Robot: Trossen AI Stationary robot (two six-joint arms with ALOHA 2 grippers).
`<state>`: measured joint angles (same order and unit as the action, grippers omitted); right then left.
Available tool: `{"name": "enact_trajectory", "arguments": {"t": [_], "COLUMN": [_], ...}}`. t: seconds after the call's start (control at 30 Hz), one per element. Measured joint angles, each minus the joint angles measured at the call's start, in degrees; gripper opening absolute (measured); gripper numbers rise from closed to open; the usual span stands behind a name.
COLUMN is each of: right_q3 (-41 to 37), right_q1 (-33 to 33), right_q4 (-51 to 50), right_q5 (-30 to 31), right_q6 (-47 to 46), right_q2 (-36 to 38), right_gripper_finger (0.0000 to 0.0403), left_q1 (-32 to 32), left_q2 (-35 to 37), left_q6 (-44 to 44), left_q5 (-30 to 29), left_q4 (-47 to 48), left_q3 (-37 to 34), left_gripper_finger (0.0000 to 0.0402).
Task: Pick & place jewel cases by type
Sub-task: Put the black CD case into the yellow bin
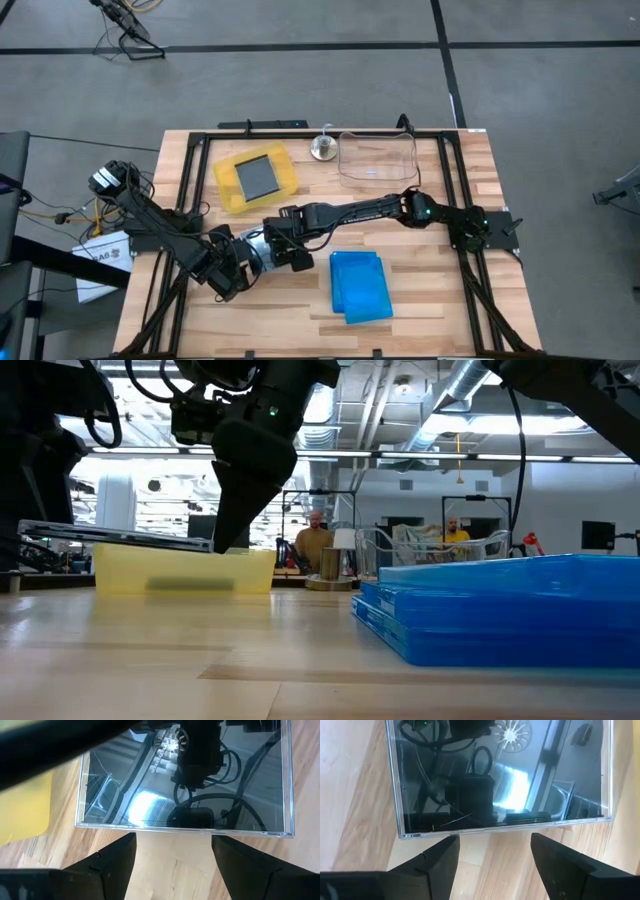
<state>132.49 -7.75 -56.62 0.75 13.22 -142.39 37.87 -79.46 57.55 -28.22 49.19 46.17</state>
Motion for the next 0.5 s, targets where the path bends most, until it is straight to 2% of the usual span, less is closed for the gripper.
{"name": "enact_trajectory", "arguments": {"t": [0.5], "right_q3": [0.0], "right_q1": [-0.1], "right_q4": [0.0], "right_q5": [-0.7], "right_q6": [0.3], "right_q2": [0.0], "right_gripper_finger": [0.024], "left_q1": [0.0], "left_q2": [0.0], "left_q6": [0.0], "left_q5": [-0.1], "left_q4": [0.1], "left_q3": [0.0], "left_gripper_finger": [0.0258]}}
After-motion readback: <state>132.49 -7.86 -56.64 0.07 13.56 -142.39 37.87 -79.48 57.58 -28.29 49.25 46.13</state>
